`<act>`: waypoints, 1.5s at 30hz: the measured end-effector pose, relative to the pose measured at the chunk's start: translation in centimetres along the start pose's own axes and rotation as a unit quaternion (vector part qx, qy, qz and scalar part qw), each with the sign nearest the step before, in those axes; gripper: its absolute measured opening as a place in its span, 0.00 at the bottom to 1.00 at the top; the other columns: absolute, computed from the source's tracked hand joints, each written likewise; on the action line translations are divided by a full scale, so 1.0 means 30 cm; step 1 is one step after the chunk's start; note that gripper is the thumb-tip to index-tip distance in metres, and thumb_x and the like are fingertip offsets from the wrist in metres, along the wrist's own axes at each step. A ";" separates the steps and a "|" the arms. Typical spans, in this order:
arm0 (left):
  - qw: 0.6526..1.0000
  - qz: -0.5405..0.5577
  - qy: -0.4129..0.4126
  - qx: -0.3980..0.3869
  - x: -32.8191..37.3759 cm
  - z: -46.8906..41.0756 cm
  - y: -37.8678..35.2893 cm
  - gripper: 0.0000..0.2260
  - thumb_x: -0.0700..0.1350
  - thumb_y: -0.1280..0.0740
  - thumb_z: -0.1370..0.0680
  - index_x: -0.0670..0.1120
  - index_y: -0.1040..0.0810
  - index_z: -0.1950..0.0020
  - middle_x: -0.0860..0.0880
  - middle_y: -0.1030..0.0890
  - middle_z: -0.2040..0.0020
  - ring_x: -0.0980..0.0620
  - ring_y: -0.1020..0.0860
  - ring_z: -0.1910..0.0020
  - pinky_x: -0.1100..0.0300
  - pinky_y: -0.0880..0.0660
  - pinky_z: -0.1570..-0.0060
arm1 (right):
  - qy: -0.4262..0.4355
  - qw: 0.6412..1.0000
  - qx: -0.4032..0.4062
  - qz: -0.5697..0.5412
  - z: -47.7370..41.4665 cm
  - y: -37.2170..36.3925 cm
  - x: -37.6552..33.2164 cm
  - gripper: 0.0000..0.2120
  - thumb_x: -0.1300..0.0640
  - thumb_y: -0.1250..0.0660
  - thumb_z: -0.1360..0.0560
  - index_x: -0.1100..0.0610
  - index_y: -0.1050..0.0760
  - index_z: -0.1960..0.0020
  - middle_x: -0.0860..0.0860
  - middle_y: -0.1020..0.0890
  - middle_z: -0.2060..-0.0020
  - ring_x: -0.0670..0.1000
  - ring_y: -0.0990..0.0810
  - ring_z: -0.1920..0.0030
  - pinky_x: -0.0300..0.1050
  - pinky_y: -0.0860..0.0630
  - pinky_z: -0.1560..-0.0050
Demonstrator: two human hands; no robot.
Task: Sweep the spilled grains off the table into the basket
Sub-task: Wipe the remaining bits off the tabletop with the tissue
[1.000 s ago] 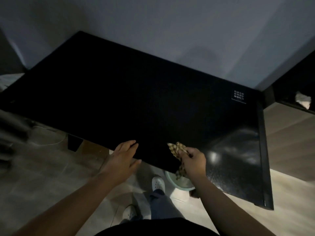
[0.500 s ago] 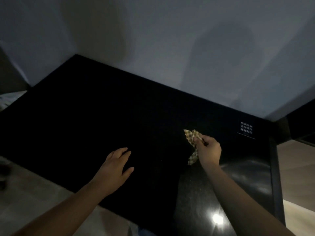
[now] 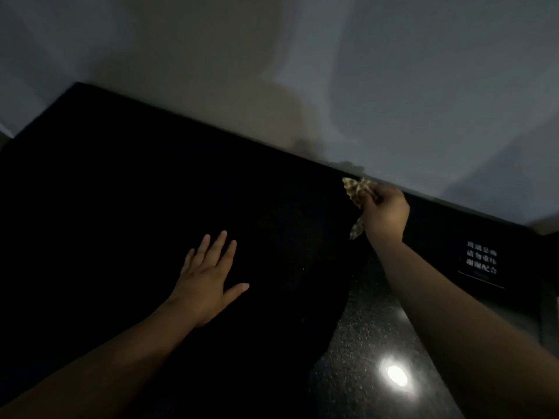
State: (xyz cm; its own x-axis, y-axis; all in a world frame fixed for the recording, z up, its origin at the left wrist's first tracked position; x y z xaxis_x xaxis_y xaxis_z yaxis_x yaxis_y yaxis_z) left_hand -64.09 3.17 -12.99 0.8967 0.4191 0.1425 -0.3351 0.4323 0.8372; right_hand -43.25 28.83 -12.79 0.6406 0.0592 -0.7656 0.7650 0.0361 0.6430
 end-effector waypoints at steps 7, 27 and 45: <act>0.999 0.001 -0.038 0.026 -0.047 -0.039 -0.051 0.49 0.79 0.72 0.39 0.51 0.68 0.25 0.51 0.72 0.26 0.49 0.74 0.28 0.44 0.65 0.27 | -0.010 0.999 0.003 0.036 -0.160 -0.119 0.036 0.12 0.58 0.34 0.24 0.59 0.20 0.42 0.58 0.23 0.46 0.59 0.23 0.45 0.51 0.26 0.40; 0.999 -0.022 -0.029 -0.001 -0.041 -0.056 -0.054 0.50 0.78 0.74 0.42 0.51 0.70 0.26 0.50 0.75 0.27 0.48 0.75 0.29 0.43 0.66 0.28 | 0.076 0.994 -0.036 0.070 0.010 -0.139 0.056 0.09 0.63 0.31 0.26 0.62 0.19 0.46 0.58 0.21 0.49 0.59 0.23 0.46 0.46 0.26 0.44; 0.997 -0.041 0.000 -0.070 -0.025 -0.051 -0.032 0.44 0.75 0.60 0.32 0.51 0.75 0.28 0.49 0.80 0.31 0.46 0.78 0.32 0.42 0.68 0.29 | 0.067 0.995 -0.045 0.060 0.187 -0.109 0.082 0.09 0.61 0.31 0.25 0.60 0.18 0.46 0.54 0.22 0.50 0.55 0.24 0.47 0.40 0.30 0.48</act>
State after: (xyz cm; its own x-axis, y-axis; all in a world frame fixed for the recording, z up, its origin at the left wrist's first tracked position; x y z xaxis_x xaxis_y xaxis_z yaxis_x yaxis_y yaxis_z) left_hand -64.88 3.66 -14.70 0.9230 0.3772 0.0759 -0.2966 0.5719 0.7648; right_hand -43.79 23.27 -16.89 0.7083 0.2012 -0.6766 0.6700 0.1102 0.7342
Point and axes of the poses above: each hand's wrist, its own z-axis away from the middle knuckle, its own y-axis out of the back of the hand, x = y × z, the point moved 2 cm from there along -z, towards the middle knuckle
